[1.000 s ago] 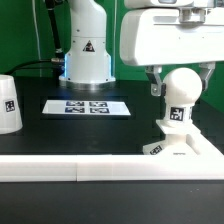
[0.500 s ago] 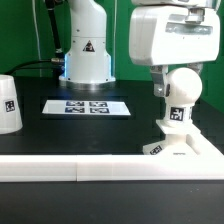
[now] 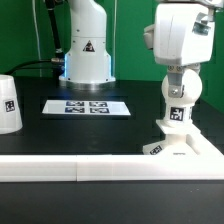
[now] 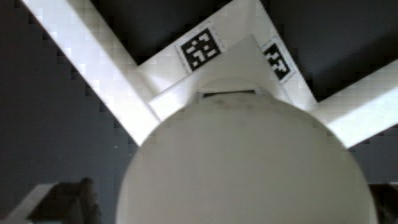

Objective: Assemble lamp

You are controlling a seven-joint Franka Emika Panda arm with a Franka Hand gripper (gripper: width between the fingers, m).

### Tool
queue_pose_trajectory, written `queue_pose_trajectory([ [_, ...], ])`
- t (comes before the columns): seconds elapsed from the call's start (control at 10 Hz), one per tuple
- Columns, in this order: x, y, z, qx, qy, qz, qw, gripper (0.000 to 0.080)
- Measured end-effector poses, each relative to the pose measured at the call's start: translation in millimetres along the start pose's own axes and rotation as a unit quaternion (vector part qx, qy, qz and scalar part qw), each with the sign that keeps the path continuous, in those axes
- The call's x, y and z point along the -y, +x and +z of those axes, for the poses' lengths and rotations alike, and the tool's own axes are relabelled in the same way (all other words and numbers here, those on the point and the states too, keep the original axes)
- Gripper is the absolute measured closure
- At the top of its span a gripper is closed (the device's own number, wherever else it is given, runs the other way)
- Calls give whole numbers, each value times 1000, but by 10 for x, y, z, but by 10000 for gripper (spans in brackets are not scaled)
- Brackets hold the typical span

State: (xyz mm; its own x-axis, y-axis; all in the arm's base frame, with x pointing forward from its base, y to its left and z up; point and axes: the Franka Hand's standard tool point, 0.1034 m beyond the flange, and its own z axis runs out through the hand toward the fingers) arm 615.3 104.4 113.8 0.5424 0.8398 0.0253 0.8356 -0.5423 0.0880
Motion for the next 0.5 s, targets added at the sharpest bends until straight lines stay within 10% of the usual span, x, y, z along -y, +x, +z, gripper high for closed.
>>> queue_pose_trajectory([
  [0.5,-5,-18,10,0,-1,23,1000,223],
])
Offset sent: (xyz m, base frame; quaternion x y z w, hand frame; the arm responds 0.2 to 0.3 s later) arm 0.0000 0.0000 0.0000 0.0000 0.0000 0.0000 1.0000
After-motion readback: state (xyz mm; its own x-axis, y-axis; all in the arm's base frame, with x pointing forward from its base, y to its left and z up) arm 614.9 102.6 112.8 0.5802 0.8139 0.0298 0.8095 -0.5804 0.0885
